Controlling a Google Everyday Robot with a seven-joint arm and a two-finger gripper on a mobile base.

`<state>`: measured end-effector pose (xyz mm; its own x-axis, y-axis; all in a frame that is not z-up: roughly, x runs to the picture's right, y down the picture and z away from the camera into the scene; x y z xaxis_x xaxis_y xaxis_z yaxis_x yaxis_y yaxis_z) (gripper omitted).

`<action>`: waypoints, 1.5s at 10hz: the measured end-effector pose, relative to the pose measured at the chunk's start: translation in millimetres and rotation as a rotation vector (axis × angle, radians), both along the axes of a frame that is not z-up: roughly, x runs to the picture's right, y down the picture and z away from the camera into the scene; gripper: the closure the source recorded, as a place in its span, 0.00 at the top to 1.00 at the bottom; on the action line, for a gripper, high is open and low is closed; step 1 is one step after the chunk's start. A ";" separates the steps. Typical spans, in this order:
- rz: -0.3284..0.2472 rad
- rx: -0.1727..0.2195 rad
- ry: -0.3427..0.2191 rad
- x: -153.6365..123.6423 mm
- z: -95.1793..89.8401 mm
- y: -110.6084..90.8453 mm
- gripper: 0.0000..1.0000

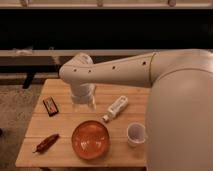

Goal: Place the white sponge in the ceramic bowl

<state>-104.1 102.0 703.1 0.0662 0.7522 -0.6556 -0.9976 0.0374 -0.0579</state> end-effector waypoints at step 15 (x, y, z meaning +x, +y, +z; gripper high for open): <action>0.034 0.071 0.014 -29.6 241.1 -94.7 0.65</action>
<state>-133.7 7.2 944.3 0.0309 0.7982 -0.6016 -0.9991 0.0067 -0.0424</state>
